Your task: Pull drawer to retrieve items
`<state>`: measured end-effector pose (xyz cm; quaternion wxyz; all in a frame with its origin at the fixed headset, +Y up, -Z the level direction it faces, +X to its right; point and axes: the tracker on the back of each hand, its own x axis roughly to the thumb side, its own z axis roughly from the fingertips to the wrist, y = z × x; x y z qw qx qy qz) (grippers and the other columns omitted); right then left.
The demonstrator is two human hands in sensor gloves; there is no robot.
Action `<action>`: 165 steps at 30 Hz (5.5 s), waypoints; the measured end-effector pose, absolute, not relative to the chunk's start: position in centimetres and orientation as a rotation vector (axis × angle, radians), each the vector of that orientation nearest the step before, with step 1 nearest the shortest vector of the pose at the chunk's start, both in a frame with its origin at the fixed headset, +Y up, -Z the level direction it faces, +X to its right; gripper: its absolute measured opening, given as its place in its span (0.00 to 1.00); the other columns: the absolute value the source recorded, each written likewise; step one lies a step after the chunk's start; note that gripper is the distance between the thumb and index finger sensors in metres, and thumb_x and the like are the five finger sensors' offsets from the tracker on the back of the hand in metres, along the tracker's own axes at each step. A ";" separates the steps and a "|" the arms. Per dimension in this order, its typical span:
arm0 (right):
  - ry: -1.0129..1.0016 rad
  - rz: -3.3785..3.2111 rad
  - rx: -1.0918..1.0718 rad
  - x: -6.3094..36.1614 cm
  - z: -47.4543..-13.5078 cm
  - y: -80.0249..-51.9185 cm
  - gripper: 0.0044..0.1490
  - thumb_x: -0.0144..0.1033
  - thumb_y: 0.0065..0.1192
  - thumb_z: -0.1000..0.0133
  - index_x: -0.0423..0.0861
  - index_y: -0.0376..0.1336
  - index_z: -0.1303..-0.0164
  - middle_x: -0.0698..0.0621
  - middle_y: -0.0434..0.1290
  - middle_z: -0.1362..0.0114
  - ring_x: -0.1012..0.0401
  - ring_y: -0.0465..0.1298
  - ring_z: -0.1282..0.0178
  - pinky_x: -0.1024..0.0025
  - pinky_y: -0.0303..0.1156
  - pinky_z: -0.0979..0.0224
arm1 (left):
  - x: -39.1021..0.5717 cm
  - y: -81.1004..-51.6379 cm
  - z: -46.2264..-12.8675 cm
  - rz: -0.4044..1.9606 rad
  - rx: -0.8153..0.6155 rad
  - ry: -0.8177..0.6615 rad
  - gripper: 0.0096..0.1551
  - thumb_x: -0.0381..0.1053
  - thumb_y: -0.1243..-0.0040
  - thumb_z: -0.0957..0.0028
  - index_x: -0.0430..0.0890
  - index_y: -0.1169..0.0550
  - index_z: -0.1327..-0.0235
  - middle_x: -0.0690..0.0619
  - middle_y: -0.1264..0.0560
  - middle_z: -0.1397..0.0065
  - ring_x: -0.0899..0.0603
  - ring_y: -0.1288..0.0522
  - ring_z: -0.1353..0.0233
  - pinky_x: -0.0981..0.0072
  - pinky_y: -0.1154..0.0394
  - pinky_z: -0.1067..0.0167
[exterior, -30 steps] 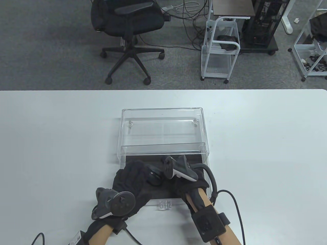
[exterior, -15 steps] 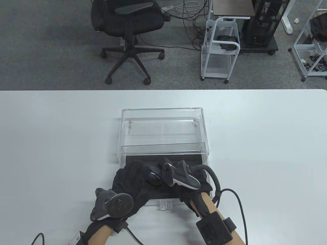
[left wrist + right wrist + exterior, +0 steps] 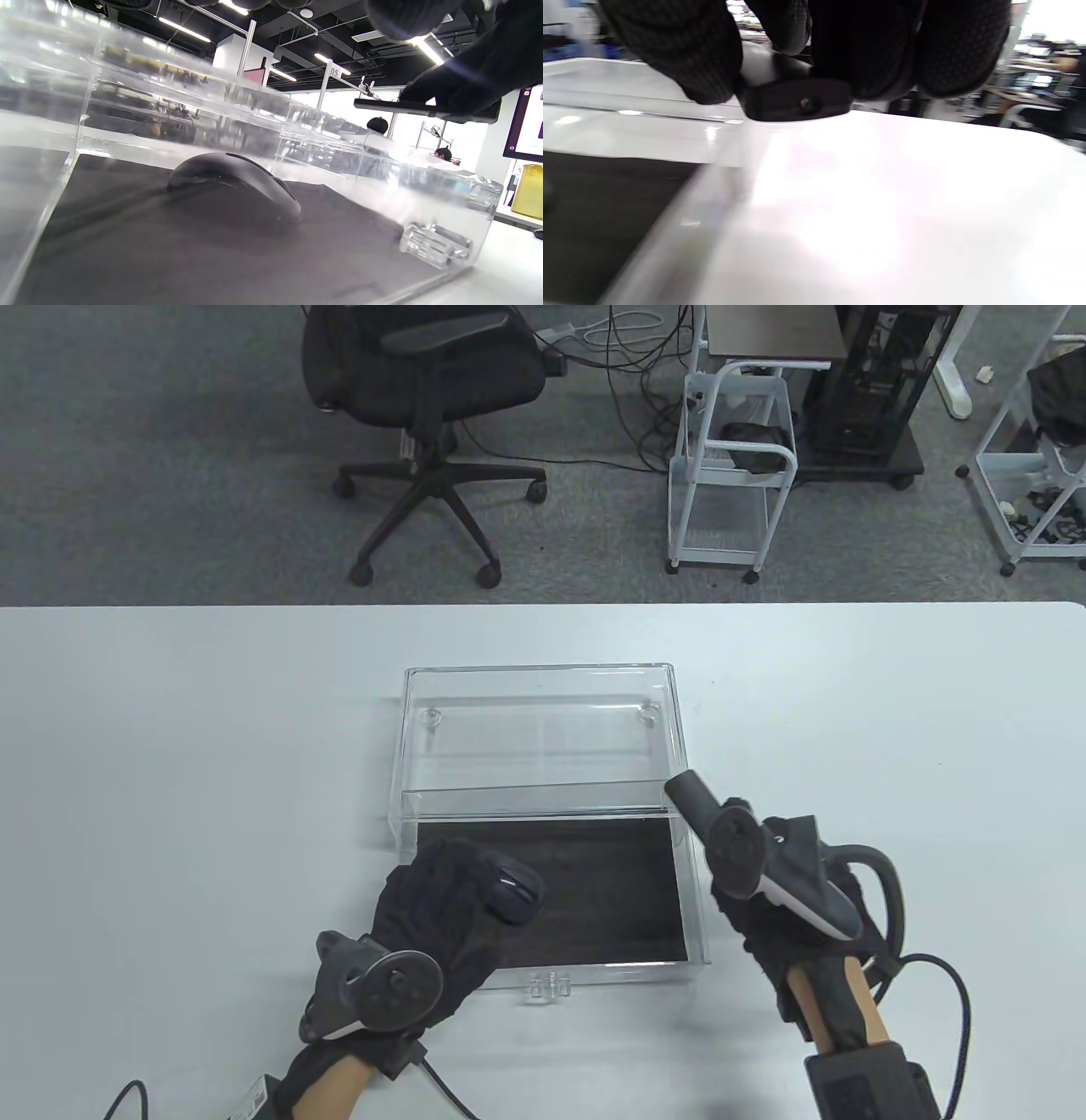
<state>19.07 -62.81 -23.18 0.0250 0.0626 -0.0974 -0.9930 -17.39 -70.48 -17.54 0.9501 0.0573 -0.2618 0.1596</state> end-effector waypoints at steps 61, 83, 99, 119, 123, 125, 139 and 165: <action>0.392 -3.434 -0.515 8.6 -15.3 -69.3 0.56 0.59 0.60 0.43 0.42 0.46 0.12 0.36 0.54 0.12 0.36 0.57 0.15 0.30 0.59 0.24 | -9.9 -71.0 -24.2 -0.434 -0.350 -0.586 0.56 0.67 0.36 0.50 0.56 0.51 0.14 0.47 0.45 0.09 0.34 0.37 0.15 0.34 0.35 0.24; 0.341 -3.498 -0.509 8.6 -15.6 -70.1 0.57 0.59 0.59 0.42 0.41 0.43 0.11 0.36 0.55 0.13 0.35 0.58 0.16 0.31 0.61 0.25 | -7.6 -74.7 -26.5 -0.697 -0.491 -0.457 0.57 0.64 0.34 0.48 0.54 0.52 0.15 0.46 0.43 0.13 0.38 0.35 0.17 0.30 0.40 0.21; 0.394 -3.366 -0.734 7.2 -14.7 -70.3 0.66 0.60 0.63 0.46 0.40 0.35 0.12 0.37 0.46 0.11 0.36 0.56 0.14 0.31 0.59 0.22 | -9.8 -66.4 -17.9 -0.296 0.029 -0.525 0.57 0.69 0.33 0.54 0.55 0.46 0.15 0.45 0.37 0.17 0.38 0.30 0.21 0.28 0.39 0.23; 0.891 -2.977 -0.822 4.7 -11.8 -69.9 0.66 0.58 0.71 0.53 0.32 0.46 0.17 0.35 0.62 0.21 0.45 0.76 0.31 0.39 0.74 0.29 | -10.8 -68.9 -12.8 -0.137 0.421 -0.539 0.57 0.66 0.31 0.55 0.51 0.43 0.15 0.44 0.37 0.17 0.37 0.31 0.22 0.24 0.42 0.24; 0.998 -2.959 -0.694 5.6 -12.4 -69.4 0.65 0.60 0.71 0.53 0.33 0.49 0.18 0.35 0.64 0.23 0.45 0.77 0.34 0.40 0.75 0.30 | -11.2 -68.7 -13.1 -0.071 0.417 -0.512 0.60 0.67 0.36 0.52 0.50 0.53 0.14 0.43 0.44 0.13 0.35 0.37 0.16 0.24 0.43 0.24; 1.053 -3.005 -0.566 7.2 -13.2 -68.8 0.65 0.61 0.70 0.53 0.33 0.50 0.19 0.35 0.65 0.23 0.46 0.78 0.35 0.40 0.75 0.31 | -11.6 -68.4 -13.0 -0.030 0.441 -0.514 0.61 0.67 0.37 0.51 0.50 0.53 0.13 0.43 0.45 0.12 0.34 0.38 0.16 0.23 0.44 0.24; 0.593 -3.402 0.552 22.0 -19.3 -71.2 0.64 0.64 0.71 0.52 0.30 0.55 0.21 0.33 0.70 0.28 0.44 0.80 0.40 0.41 0.77 0.35 | -12.4 -68.4 -13.6 0.041 0.398 -0.493 0.59 0.69 0.40 0.50 0.49 0.53 0.13 0.42 0.44 0.13 0.34 0.37 0.16 0.23 0.44 0.24; -0.281 -3.100 0.631 19.3 -21.8 -75.8 0.61 0.66 0.64 0.48 0.31 0.56 0.19 0.32 0.69 0.27 0.42 0.77 0.41 0.47 0.77 0.41 | -12.5 -69.0 -14.2 0.046 0.306 -0.482 0.59 0.68 0.41 0.49 0.49 0.54 0.13 0.42 0.45 0.12 0.33 0.38 0.15 0.23 0.44 0.24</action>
